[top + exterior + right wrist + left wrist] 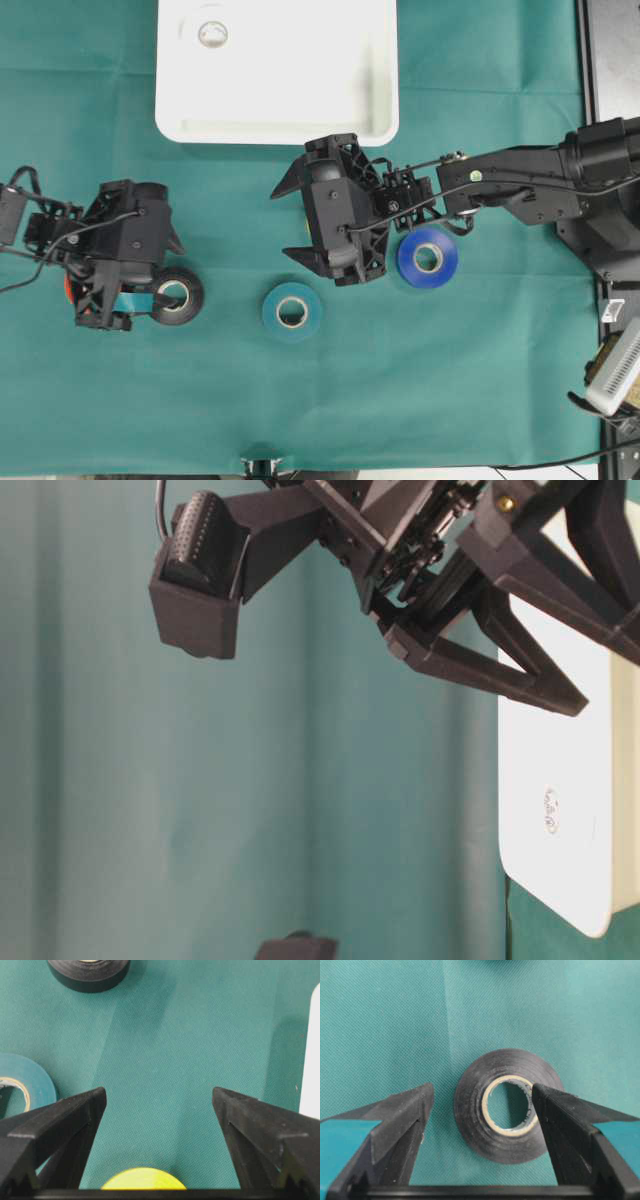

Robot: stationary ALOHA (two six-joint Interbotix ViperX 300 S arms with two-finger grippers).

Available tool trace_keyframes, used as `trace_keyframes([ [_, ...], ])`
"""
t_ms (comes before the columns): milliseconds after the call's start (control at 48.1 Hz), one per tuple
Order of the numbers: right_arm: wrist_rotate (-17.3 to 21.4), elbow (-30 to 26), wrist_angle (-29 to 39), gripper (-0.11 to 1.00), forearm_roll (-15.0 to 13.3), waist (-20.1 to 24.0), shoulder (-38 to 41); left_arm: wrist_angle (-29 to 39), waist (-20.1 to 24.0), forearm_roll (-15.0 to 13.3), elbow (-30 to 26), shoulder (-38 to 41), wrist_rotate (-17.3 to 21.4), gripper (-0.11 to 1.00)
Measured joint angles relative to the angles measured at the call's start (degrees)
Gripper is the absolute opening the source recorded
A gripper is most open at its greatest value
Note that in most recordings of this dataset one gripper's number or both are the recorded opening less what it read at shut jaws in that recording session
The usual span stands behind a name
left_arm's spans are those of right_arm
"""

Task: Put the tape alternately from left to right into the white case.
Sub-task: 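Move the left gripper down onto the black tape roll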

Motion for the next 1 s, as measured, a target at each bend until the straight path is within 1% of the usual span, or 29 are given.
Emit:
trace_keyframes([
  [125, 0.0, 0.0, 0.0, 0.74, 0.0, 0.1, 0.0, 0.0, 0.0, 0.1, -0.7, 2.5, 0.1, 0.82],
  [437, 0.0, 0.1, -0.1, 0.74, 0.0, 0.0, 0.0, 0.1, 0.1, 0.1, -1.2, 5.8, 0.4, 0.82],
  [770, -0.1, 0.0, -0.6, 0.74, 0.1, 0.1, 0.0, 0.1, 0.1, 0.1, -1.6, 6.7, 0.6, 0.81],
  [832, 0.0, 0.0, -0.6, 0.74, 0.0, 0.1, 0.0, 0.1, 0.1, 0.1, -1.5, 6.7, 0.6, 0.74],
  [874, 0.0, 0.0, -0.7, 0.74, 0.0, 0.0, 0.0, 0.1, 0.1, 0.1, -1.6, 6.8, 0.6, 0.67],
  [999, 0.0, 0.1, -0.7, 0.74, 0.0, 0.1, 0.0, 0.0, 0.2, 0.1, -1.6, 7.1, 0.7, 0.32],
])
